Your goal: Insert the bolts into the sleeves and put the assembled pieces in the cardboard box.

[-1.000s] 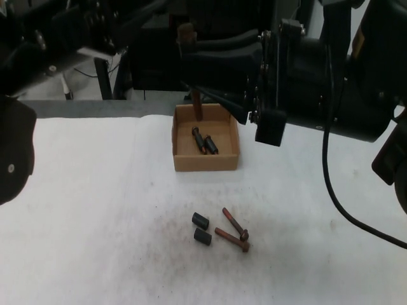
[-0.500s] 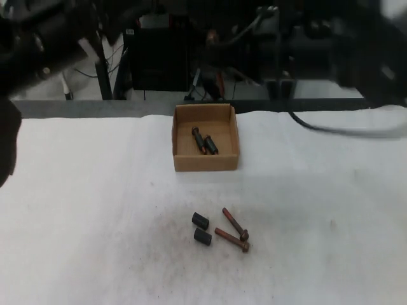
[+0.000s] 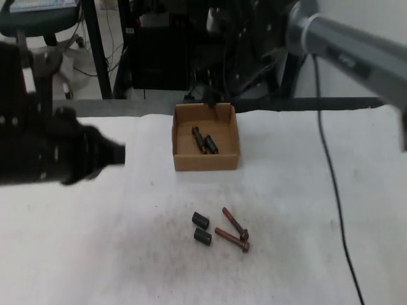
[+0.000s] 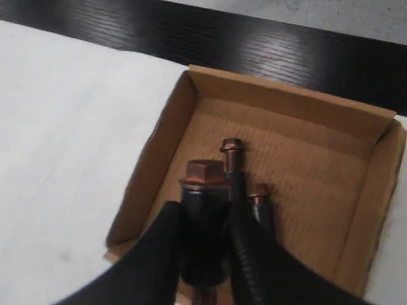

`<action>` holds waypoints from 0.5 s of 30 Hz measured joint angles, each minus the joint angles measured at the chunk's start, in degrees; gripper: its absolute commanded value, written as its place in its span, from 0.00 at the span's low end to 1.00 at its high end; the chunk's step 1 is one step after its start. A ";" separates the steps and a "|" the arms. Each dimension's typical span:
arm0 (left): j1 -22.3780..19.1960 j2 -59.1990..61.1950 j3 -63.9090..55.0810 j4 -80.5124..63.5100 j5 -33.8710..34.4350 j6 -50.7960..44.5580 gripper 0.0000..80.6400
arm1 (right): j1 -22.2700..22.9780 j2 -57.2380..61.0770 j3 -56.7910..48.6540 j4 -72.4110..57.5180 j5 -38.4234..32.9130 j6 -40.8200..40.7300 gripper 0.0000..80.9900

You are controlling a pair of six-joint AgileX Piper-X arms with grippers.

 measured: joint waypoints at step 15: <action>0.00 -0.36 0.00 4.43 -2.90 3.44 0.00 | -0.73 10.36 -10.05 -1.38 2.22 -0.16 0.30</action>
